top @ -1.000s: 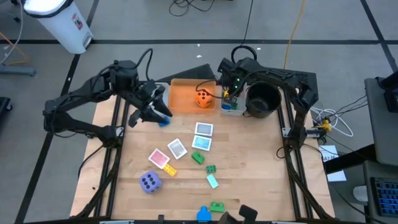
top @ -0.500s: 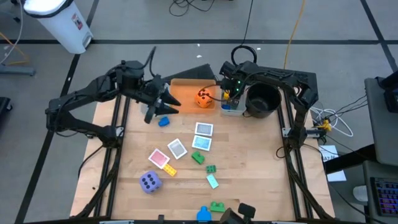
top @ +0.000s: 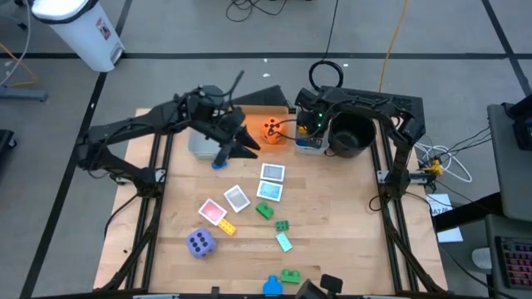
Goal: Pick & Place Toys
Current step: Put the yellow game piece into the right gray bin
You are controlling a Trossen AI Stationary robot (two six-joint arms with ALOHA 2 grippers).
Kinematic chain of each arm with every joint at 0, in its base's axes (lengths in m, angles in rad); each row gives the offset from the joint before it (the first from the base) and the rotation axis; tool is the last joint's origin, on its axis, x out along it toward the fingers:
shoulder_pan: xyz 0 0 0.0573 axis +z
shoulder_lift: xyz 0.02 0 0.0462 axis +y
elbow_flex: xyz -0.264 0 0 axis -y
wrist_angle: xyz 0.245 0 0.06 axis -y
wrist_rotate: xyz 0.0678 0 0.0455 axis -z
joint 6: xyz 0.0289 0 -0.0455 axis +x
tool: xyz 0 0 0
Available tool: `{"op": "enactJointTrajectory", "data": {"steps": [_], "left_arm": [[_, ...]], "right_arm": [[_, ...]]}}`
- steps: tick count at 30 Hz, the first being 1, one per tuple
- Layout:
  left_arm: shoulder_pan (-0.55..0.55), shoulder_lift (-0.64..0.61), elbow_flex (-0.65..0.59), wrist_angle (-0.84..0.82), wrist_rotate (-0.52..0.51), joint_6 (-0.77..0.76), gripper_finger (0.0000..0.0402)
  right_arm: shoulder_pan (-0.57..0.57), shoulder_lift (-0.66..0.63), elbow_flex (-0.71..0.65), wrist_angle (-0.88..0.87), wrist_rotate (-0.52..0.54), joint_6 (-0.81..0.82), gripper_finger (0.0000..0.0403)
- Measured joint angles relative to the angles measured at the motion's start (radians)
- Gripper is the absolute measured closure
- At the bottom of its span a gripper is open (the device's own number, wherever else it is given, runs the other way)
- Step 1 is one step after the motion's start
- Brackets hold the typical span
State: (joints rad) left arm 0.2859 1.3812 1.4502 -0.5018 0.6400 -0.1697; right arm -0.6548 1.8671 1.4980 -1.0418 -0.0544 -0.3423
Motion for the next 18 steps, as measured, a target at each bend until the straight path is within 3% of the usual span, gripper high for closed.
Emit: {"op": "enactJointTrajectory", "data": {"steps": [9, 18], "left_arm": [[0.000, 0.018, 0.000, 0.006, 0.021, -0.016, 0.0229], [0.000, 0.018, 0.000, 0.006, 0.021, -0.016, 0.0229]], "right_arm": [[0.002, 0.000, -0.005, 0.030, 0.000, -0.004, 0.0388], [0.002, -0.004, -0.006, 0.025, 0.005, 0.001, 0.0311]]}}
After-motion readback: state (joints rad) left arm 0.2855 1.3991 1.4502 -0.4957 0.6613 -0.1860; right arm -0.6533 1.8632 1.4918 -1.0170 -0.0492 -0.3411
